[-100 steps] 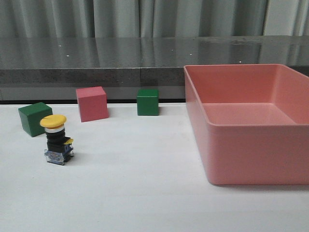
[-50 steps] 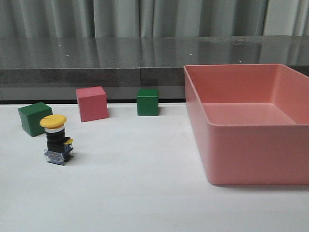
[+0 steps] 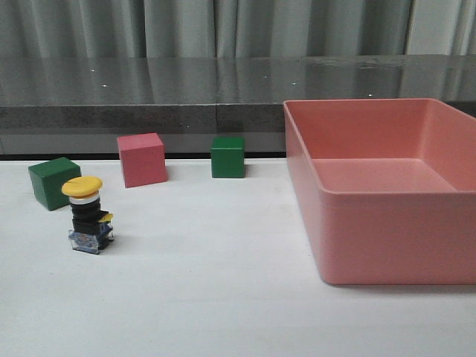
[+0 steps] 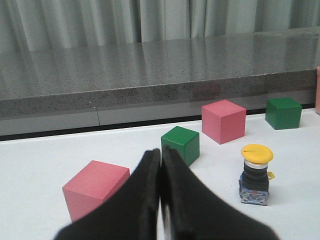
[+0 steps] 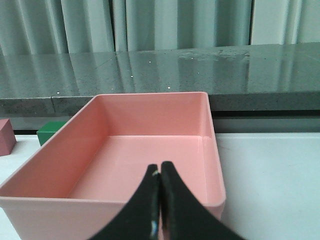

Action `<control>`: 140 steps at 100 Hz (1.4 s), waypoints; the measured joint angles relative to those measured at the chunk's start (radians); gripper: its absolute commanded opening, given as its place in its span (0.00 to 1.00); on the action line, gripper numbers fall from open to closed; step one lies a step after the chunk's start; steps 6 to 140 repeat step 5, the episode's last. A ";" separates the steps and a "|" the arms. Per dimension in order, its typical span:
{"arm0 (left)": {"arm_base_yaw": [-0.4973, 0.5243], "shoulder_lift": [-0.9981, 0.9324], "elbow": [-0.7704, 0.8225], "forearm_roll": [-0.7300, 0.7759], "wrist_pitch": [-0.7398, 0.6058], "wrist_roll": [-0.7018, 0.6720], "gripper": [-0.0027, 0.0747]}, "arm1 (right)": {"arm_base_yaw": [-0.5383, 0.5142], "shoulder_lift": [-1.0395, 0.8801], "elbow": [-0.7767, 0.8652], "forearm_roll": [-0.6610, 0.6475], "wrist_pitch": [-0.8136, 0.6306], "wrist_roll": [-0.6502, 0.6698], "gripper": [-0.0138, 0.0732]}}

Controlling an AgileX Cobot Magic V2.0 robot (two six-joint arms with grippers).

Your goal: Place and stand button with both arms

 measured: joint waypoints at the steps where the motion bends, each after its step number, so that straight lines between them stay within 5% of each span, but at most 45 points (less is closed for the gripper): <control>1: 0.000 0.000 0.000 0.000 0.000 0.000 0.01 | 0.000 0.000 0.000 0.000 0.000 0.000 0.09; 140: 0.000 0.000 0.000 0.000 0.000 0.000 0.01 | 0.000 0.000 0.000 0.000 0.000 0.000 0.09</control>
